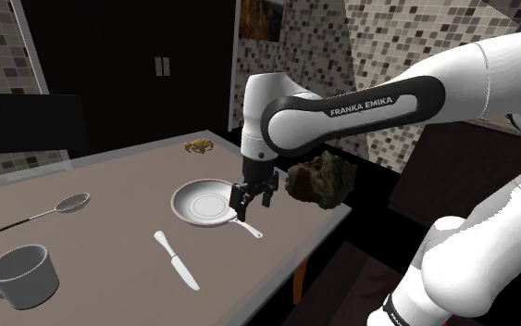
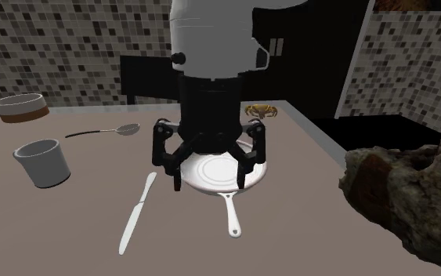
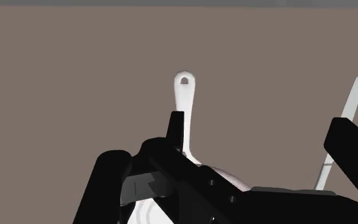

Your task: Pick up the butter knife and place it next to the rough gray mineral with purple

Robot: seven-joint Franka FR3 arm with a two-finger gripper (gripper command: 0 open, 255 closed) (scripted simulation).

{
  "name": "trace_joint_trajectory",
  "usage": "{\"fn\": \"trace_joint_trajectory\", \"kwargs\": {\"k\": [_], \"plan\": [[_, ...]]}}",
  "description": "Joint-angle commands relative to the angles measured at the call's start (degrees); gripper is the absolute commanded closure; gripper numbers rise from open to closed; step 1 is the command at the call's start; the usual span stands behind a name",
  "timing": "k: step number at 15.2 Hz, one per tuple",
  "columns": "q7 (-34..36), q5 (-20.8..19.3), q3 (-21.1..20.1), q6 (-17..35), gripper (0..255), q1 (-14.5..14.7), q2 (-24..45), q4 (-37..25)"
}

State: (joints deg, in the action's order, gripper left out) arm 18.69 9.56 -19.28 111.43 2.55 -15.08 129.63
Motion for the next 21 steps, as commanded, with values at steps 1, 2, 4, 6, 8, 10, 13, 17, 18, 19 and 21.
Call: {"fn": "trace_joint_trajectory", "kwargs": {"k": [1,2,4,6,8,10,13,17,18,19,21], "plan": [[2.8,-0.8,-1.7,1.9,0,0.3,4.4,-2.6],[4.1,-1.4,-2.4,2.9,0,0.5,6.5,-3.8],[6.7,-2.9,-3.6,4.7,0,0.9,10.9,-6.4],[9.4,-4.6,-4.6,6.1,0,1.5,15.4,-9.3],[12.1,-6.6,-5.2,7.3,0,2.3,20.1,-12.5],[14.7,-8.8,-5.6,8.1,0,3.4,24.7,-16.0],[18.3,-11.9,-5.5,8.7,0,5.5,31.8,-22.0],[21.7,-15.1,-4.7,8.5,0,8.6,39.7,-29.7],[21.8,-15.2,-4.6,9.1,0,8.7,40.0,-29.4],[21.9,-15.4,-4.5,9.8,0,8.7,40.4,-29.1],[22.1,-15.7,-4.3,11.0,0,8.9,41.0,-28.4]]}}
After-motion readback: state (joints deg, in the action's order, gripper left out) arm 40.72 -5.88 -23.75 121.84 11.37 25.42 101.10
